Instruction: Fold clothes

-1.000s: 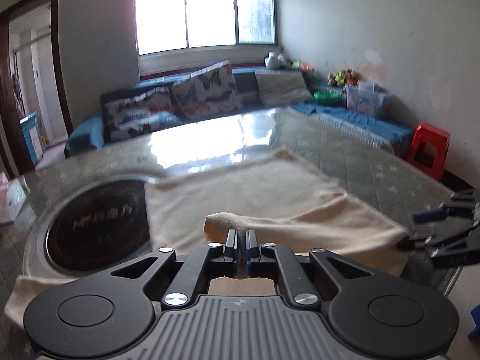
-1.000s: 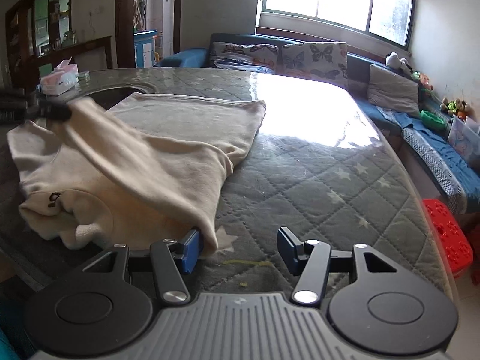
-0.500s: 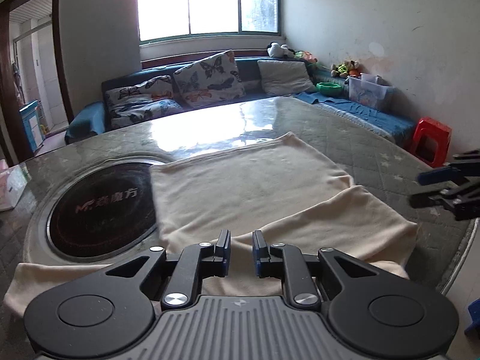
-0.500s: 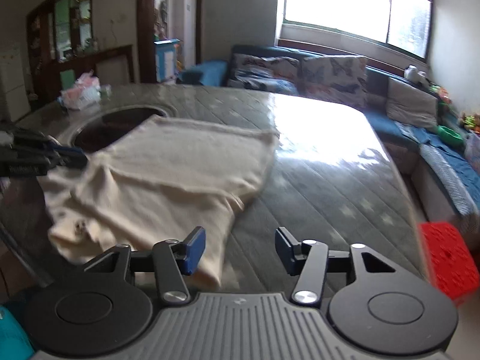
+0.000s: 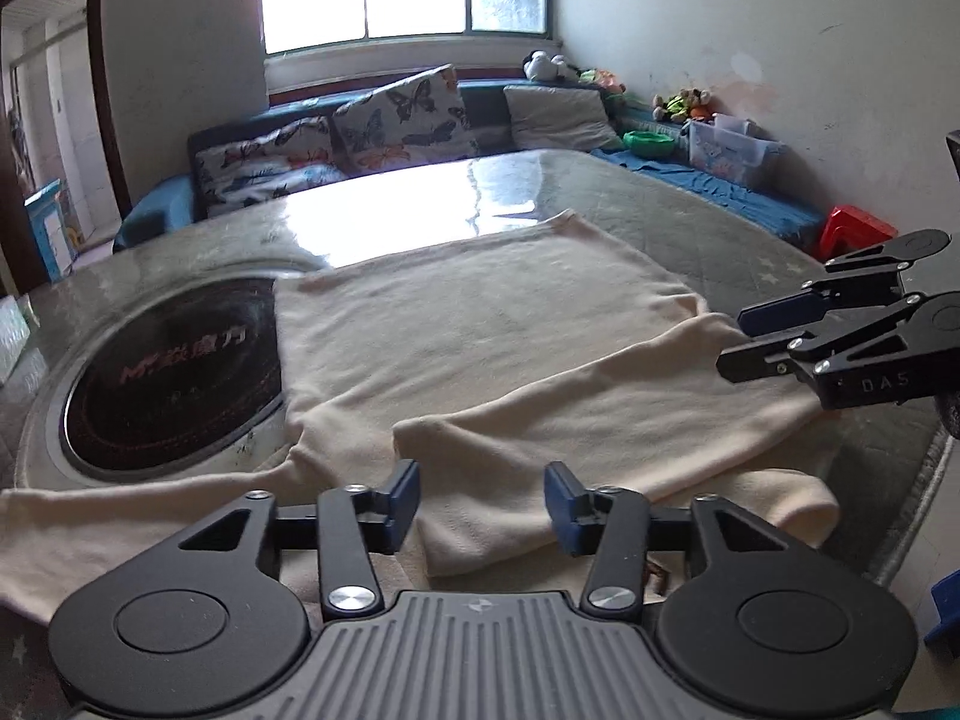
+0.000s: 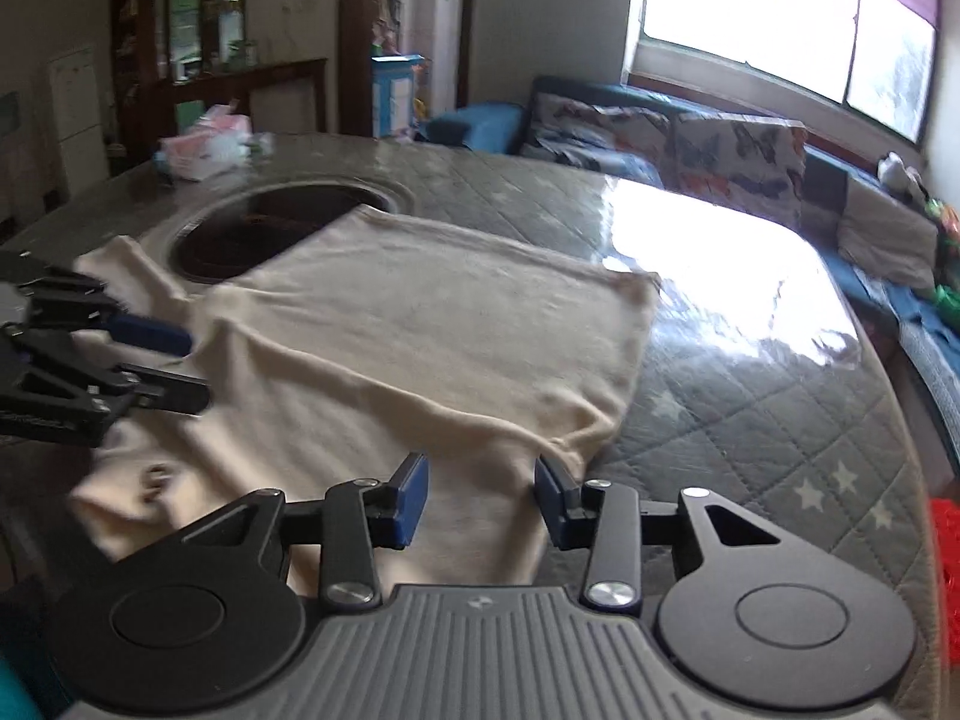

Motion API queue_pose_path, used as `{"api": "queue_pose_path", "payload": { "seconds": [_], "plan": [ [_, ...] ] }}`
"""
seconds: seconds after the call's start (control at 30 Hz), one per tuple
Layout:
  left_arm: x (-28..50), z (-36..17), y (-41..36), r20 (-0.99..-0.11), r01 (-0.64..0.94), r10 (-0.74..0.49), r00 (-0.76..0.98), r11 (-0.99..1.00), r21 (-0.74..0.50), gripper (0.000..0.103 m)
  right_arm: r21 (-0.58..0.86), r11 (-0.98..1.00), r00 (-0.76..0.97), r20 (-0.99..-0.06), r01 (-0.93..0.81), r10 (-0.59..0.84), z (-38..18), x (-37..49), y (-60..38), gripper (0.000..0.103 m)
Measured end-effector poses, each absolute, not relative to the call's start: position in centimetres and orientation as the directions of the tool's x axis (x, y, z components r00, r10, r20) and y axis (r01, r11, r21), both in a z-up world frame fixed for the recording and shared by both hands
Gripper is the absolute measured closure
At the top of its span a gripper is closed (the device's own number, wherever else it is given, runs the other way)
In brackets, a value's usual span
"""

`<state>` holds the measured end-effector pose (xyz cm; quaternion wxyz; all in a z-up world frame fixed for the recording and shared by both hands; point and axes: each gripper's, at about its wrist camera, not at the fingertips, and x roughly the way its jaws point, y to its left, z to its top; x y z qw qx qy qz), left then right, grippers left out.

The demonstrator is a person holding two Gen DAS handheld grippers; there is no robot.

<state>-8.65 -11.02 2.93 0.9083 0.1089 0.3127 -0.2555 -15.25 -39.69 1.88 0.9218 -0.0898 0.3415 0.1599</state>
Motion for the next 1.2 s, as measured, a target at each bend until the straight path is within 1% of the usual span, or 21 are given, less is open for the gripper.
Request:
{"api": "queue_pose_path", "payload": {
  "seconds": [0.17, 0.27, 0.33, 0.4, 0.47, 0.5, 0.53, 0.57, 0.67, 0.7, 0.8, 0.83, 0.9, 0.97, 1.0, 1.03, 1.17, 1.2],
  "plan": [
    [-11.0, 2.9, -12.6, -0.602, 0.595, -0.441, 0.665, 0.801, 0.07, 0.05, -0.052, 0.893, 0.691, -0.654, -0.446, 0.307, 2.5, -17.9, -37.1, 0.063],
    [-12.0, 1.8, -13.2, -0.611, 0.61, -0.43, 0.664, 0.785, 0.11, 0.05, -0.079, 0.874, 0.678, -0.666, -0.48, 0.312, 1.7, -18.9, -35.7, 0.063],
    [-12.4, 1.2, -13.2, -0.616, 0.611, -0.424, 0.664, 0.782, 0.121, 0.05, -0.076, 0.864, 0.653, -0.689, -0.498, 0.315, 0.8, -19.2, -35.2, 0.063],
    [-12.6, 1.2, -12.8, -0.609, 0.607, -0.423, 0.671, 0.785, 0.122, 0.049, -0.078, 0.86, 0.651, -0.688, -0.504, 0.32, 0.7, -19.5, -35.1, 0.063],
    [-12.6, 1.6, -12.4, -0.603, 0.599, -0.426, 0.674, 0.793, 0.109, 0.045, -0.079, 0.858, 0.655, -0.683, -0.507, 0.324, 1.2, -19.6, -35.1, 0.063],
    [-12.6, 1.8, -12.1, -0.596, 0.592, -0.427, 0.68, 0.8, 0.102, 0.041, -0.079, 0.859, 0.659, -0.678, -0.507, 0.326, 1.5, -19.5, -35.2, 0.063],
    [-12.6, 2.1, -11.8, -0.589, 0.581, -0.424, 0.687, 0.808, 0.096, 0.034, -0.074, 0.859, 0.663, -0.67, -0.506, 0.333, 1.9, -19.4, -35.2, 0.063],
    [-12.4, 2.2, -11.4, -0.585, 0.565, -0.417, 0.696, 0.82, 0.089, 0.031, -0.071, 0.86, 0.666, -0.666, -0.506, 0.337, 2.1, -19.2, -35.2, 0.063],
    [-12.1, 2.5, -10.2, -0.58, 0.513, -0.384, 0.719, 0.856, 0.07, 0.026, -0.048, 0.86, 0.67, -0.649, -0.509, 0.36, 2.6, -17.7, -34.9, 0.062],
    [-11.9, 2.5, -9.8, -0.58, 0.494, -0.369, 0.726, 0.867, 0.067, 0.023, -0.037, 0.859, 0.665, -0.649, -0.511, 0.369, 2.5, -17.2, -34.7, 0.062],
    [-11.6, 2.7, -8.2, -0.576, 0.439, -0.329, 0.749, 0.897, 0.059, 0.017, -0.011, 0.856, 0.642, -0.667, -0.516, 0.378, 1.7, -15.3, -33.9, 0.063],
    [-11.5, 2.8, -7.7, -0.574, 0.419, -0.315, 0.756, 0.906, 0.056, 0.012, -0.005, 0.854, 0.636, -0.669, -0.52, 0.384, 1.6, -14.8, -33.6, 0.064],
    [-11.2, 3.0, -6.4, -0.567, 0.376, -0.285, 0.773, 0.925, 0.047, 0.008, 0.016, 0.843, 0.617, -0.673, -0.538, 0.407, 1.6, -13.5, -32.8, 0.064],
    [-10.8, 3.1, -5.1, -0.564, 0.332, -0.253, 0.786, 0.942, 0.041, 0.007, 0.027, 0.834, 0.605, -0.676, -0.551, 0.421, 1.5, -12.4, -31.8, 0.066],
    [-10.6, 3.2, -4.4, -0.562, 0.31, -0.237, 0.793, 0.95, 0.037, 0.007, 0.031, 0.829, 0.598, -0.678, -0.559, 0.428, 1.4, -11.9, -31.3, 0.07],
    [-10.4, 3.3, -3.8, -0.561, 0.29, -0.223, 0.797, 0.956, 0.033, 0.005, 0.032, 0.824, 0.593, -0.679, -0.565, 0.433, 1.4, -11.6, -30.9, 0.071],
    [-9.6, 3.3, -1.6, -0.563, 0.219, -0.173, 0.808, 0.976, 0.016, 0.003, 0.025, 0.802, 0.568, -0.693, -0.597, 0.444, 0.6, -10.0, -28.6, 0.073],
    [-9.4, 3.3, -1.1, -0.563, 0.201, -0.16, 0.81, 0.979, 0.011, 0.001, 0.025, 0.8, 0.564, -0.696, -0.6, 0.445, 0.5, -9.8, -28.4, 0.073]
  ]
}}
